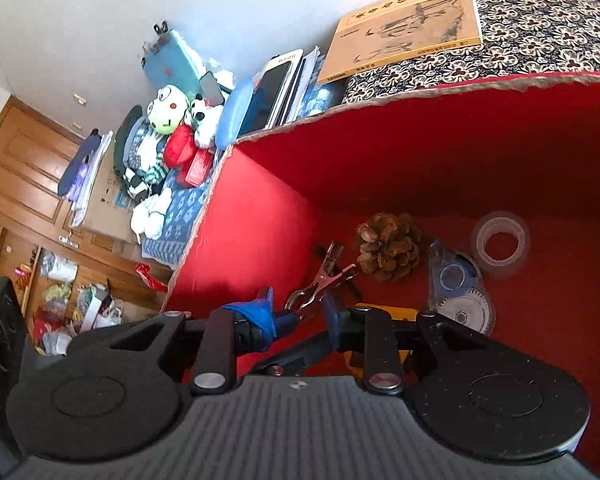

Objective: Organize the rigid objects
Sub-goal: 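Open the right gripper to release the clip in the box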

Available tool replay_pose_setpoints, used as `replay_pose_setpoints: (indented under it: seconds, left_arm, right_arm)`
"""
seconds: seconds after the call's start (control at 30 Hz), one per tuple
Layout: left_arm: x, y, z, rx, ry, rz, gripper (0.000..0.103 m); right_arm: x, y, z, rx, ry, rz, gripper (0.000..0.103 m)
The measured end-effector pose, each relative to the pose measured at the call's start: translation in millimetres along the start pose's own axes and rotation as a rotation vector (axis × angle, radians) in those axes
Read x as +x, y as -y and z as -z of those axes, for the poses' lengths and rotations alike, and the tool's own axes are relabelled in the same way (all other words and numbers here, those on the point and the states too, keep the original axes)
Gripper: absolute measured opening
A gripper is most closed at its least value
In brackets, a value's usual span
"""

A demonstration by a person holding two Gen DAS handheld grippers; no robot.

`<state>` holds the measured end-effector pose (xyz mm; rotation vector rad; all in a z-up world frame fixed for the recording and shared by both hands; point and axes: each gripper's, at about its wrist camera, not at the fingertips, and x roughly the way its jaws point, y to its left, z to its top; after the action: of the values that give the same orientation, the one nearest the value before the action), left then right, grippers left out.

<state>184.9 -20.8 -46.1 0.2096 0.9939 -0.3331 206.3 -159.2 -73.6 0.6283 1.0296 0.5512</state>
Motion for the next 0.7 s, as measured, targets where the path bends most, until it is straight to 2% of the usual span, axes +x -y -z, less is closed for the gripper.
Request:
replay_pose_setpoints:
  seconds: [0.17,0.27,0.43,0.7]
  left_arm:
    - [4.0,1.1,-1.3,-0.006,-0.006,-0.008,0.024]
    - [4.5,3.2,-2.2,-0.003,-0.005,-0.019,0.030]
    - [5.3,6.1,-4.9,0.004,0.006,-0.043,0.051]
    - [5.3,9.3,-6.9,0.019,0.017,-0.069,0.059]
  right_arm:
    - [-4.0,3.3,1.3,0.039,0.043,0.011,0.012]
    - [-5.1,1.9,1.7,0.037,0.060,0.028,0.012]
    - [-8.7,6.4,3.2,0.070,0.101,0.052,0.012]
    - [-14.1,11.6,5.1,0.125,0.165,0.084,0.013]
